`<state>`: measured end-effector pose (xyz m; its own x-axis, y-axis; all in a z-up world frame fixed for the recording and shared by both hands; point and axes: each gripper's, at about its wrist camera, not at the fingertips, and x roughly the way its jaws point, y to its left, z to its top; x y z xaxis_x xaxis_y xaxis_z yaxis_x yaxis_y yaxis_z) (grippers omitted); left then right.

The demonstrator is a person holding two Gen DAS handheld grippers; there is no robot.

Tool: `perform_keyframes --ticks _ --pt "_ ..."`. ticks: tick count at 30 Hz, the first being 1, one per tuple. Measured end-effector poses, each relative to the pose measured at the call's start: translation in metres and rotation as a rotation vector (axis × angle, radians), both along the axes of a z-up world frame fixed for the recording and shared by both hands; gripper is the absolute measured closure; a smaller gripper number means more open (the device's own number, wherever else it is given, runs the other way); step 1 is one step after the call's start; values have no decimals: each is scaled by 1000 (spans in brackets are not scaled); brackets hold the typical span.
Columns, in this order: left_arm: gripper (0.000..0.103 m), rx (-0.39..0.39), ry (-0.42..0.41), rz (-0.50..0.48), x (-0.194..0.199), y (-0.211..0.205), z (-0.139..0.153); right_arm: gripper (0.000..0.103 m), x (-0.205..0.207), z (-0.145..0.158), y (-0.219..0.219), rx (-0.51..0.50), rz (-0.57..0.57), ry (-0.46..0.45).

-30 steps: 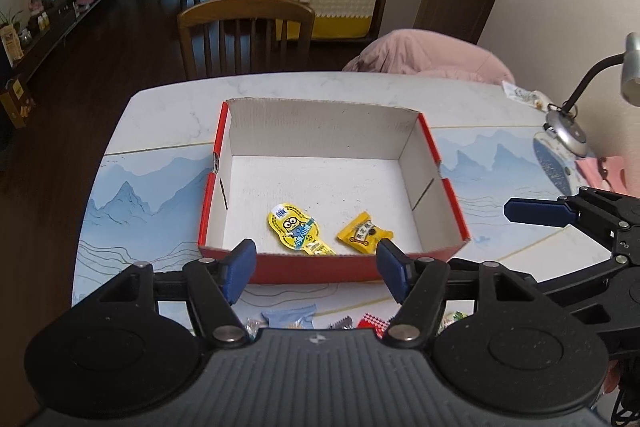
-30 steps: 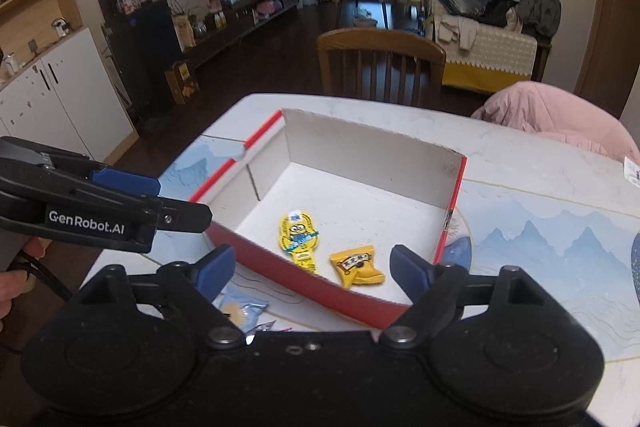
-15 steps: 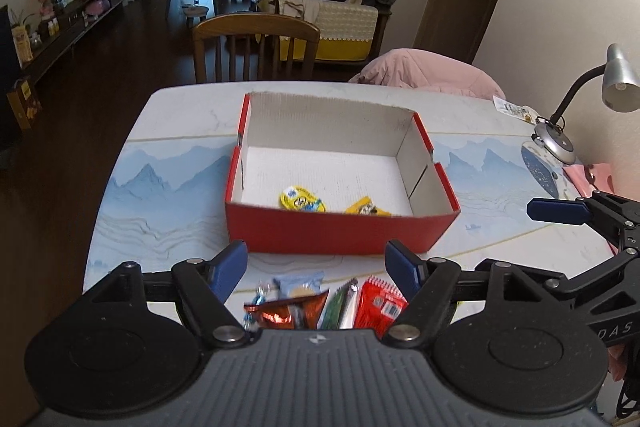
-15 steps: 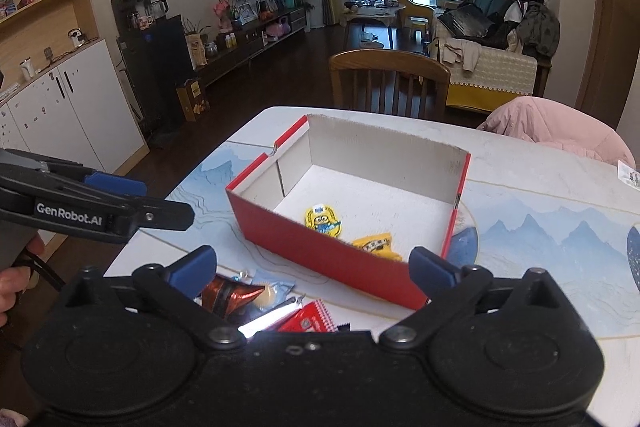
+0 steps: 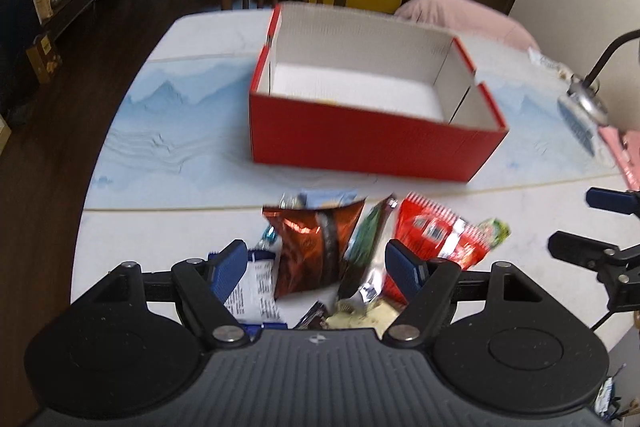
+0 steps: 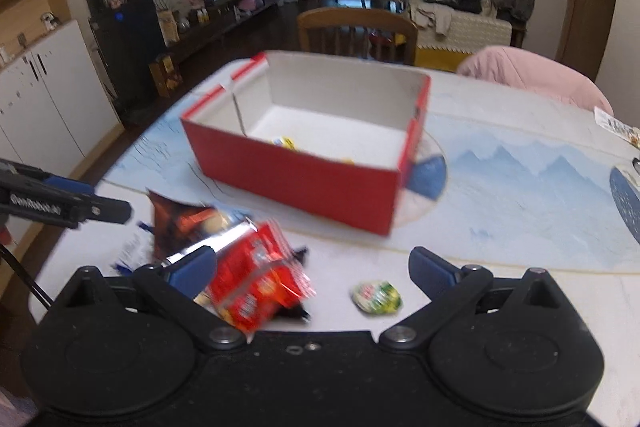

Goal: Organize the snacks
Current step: 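Withdraw both tools and grasp the green candy with the right gripper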

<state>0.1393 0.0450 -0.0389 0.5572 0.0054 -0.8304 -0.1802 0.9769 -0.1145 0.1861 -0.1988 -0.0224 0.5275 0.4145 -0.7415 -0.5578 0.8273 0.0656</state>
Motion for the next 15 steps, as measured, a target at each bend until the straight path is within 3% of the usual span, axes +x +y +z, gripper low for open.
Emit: perform_keyframes --ticks 10,15 --pt "27 12 99 14 24 -4 -38 5 19 -52 -22 -100 31 50" --pt "27 10 140 7 35 -9 -51 15 34 -75 -15 -147 65 78"
